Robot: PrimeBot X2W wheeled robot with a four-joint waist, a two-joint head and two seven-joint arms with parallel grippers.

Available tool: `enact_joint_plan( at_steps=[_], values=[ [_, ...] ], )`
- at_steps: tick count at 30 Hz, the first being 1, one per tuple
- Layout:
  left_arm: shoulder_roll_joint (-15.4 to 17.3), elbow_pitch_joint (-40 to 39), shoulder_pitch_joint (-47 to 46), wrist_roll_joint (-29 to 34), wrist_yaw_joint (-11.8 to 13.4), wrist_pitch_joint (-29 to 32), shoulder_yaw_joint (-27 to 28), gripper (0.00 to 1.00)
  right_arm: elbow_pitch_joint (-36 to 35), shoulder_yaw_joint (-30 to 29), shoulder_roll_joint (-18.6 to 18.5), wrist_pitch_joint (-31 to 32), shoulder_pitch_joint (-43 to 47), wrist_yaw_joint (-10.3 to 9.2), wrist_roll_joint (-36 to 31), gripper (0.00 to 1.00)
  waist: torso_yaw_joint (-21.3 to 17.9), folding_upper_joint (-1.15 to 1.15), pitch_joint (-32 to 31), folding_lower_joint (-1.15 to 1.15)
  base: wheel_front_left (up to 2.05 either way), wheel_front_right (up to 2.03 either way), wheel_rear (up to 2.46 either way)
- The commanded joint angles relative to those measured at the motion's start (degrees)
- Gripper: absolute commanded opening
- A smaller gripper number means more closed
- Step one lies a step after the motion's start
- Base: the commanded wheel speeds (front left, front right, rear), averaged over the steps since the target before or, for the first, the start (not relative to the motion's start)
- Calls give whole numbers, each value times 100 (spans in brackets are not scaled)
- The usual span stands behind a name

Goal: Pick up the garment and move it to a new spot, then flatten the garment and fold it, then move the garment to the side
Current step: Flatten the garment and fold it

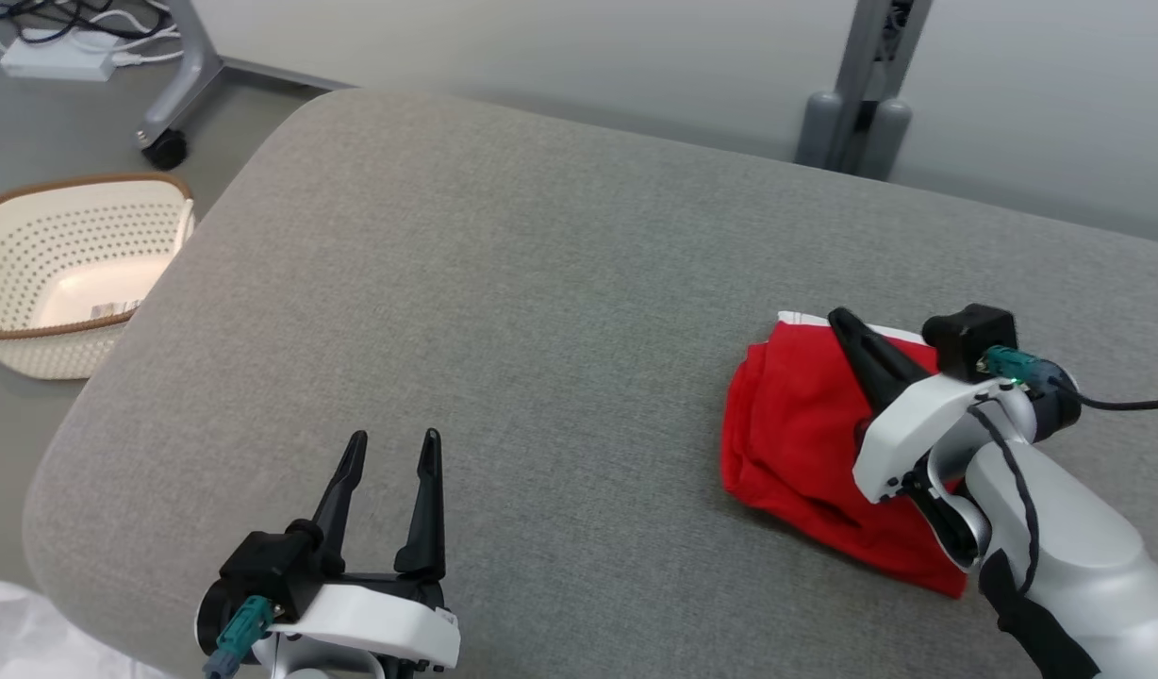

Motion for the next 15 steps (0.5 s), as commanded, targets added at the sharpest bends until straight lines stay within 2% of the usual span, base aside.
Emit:
enact_joint_plan(
  at_steps=[1, 8, 15],
  values=[
    [21, -7, 21, 71, -33, -16, 63, 100, -156, -161, -99, -9, 123, 0, -24, 0, -266, 0, -183, 0, 0, 0, 0],
    [17, -16, 51, 357, -135, -16, 335, 100, -1106, -1072, -208, -11, 483, 0, -566, 0, -954, 0, -481, 0, 0, 0, 0],
    [22, -47, 161, 337, -150, -16, 700, 100, -1743, -1799, -71, -11, 1064, 0, -1177, 0, -1635, 0, -720, 0, 0, 0, 0]
  ],
)
